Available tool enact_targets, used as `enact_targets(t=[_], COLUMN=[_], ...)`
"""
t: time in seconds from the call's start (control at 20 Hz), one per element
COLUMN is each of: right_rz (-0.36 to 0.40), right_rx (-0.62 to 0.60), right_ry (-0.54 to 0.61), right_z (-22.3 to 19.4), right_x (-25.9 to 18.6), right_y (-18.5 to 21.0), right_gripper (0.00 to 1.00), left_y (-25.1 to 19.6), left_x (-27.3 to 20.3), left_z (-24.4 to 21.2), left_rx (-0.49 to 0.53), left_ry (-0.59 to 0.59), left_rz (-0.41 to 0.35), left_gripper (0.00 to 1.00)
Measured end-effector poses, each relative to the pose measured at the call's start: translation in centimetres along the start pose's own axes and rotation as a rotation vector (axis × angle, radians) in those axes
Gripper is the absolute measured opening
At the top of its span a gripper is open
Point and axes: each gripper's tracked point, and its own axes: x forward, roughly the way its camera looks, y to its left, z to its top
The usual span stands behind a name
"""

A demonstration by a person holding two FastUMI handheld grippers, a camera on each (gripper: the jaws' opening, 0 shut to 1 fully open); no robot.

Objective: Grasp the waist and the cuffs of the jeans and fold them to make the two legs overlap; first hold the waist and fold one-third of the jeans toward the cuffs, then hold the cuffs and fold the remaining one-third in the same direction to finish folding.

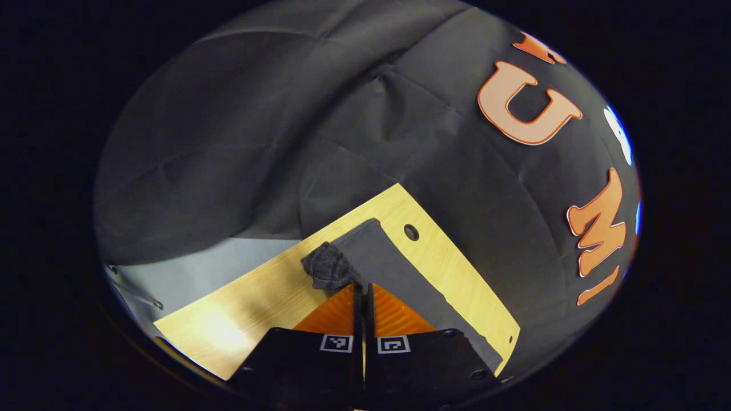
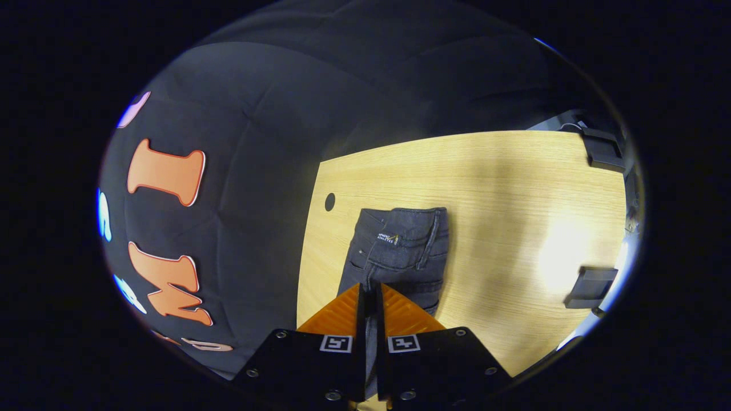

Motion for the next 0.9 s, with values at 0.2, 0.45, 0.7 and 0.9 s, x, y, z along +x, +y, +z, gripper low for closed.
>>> enact_targets(t=[0.2, 0.45, 0.7, 0.9], right_rz=[-0.007, -0.021, -0.049, -0.066], right_rx=[-0.029, -0.029, -0.054, -0.078], right_ry=[0.007, 0.017, 0.036, 0.054], right_z=[0.4, 1.1, 1.3, 1.5], right_x=[1.5, 4.3, 8.2, 10.9], right_y=[1.7, 3.2, 5.1, 6.5], right_gripper=[0.09, 0.08, 0.08, 0.08], left_y=[-1.5, -2.6, -3.7, -4.3], left_x=[1.7, 3.8, 6.8, 9.0], left_z=[1.6, 2.8, 3.5, 4.2], left_rx=[0.07, 0.13, 0.165, 0.193], left_ry=[-0.01, -0.024, -0.015, 0.003], left_rz=[0.019, 0.06, 0.101, 0.127], left_gripper=[0.01, 0.01, 0.01, 0.01])
